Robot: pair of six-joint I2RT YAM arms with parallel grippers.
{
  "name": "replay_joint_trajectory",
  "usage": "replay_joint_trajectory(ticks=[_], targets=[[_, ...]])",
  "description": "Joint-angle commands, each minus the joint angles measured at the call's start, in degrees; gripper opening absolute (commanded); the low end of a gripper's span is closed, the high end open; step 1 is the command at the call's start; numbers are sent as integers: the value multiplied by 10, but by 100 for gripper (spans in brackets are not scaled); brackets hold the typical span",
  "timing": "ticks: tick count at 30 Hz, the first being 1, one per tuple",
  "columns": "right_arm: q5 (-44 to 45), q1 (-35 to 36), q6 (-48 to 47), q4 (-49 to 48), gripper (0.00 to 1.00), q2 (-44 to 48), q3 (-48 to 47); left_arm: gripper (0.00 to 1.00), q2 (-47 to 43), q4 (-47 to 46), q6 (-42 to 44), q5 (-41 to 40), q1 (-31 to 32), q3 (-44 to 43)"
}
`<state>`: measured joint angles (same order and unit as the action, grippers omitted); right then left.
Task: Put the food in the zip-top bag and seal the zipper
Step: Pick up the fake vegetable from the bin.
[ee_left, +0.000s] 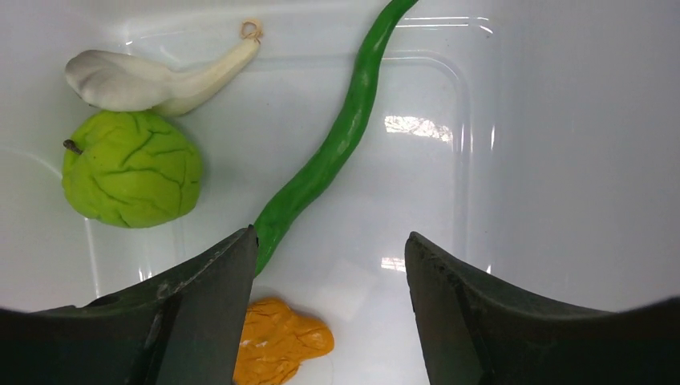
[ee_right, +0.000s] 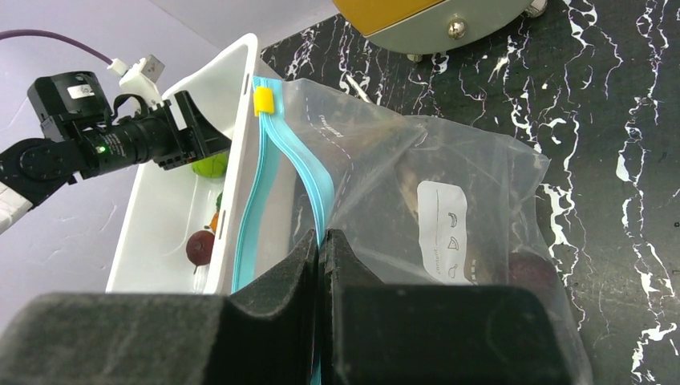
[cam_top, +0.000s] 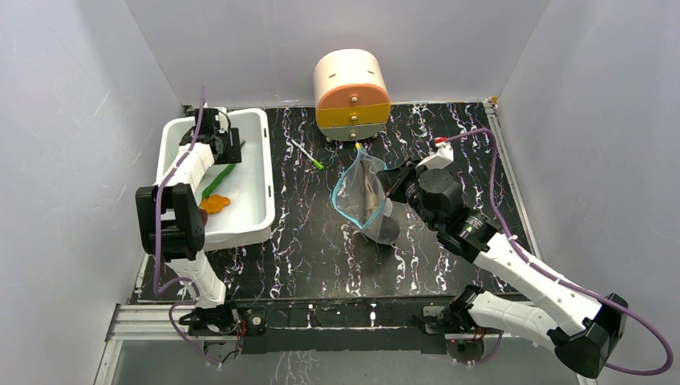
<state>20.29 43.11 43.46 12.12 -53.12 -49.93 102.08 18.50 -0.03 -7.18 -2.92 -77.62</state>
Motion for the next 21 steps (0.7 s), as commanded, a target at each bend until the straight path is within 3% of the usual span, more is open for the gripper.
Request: replay_joint_trajectory(ticks=[1, 8, 21], targets=[[15, 1, 0, -27, 0, 11, -33, 65, 20, -22, 34, 23, -17, -25], [19, 1, -1, -31, 0, 16, -33, 64, 69, -15, 16, 78, -29, -47], [17, 1, -1, -38, 0, 17, -31, 63, 152, 10, 37, 62, -30, -94]])
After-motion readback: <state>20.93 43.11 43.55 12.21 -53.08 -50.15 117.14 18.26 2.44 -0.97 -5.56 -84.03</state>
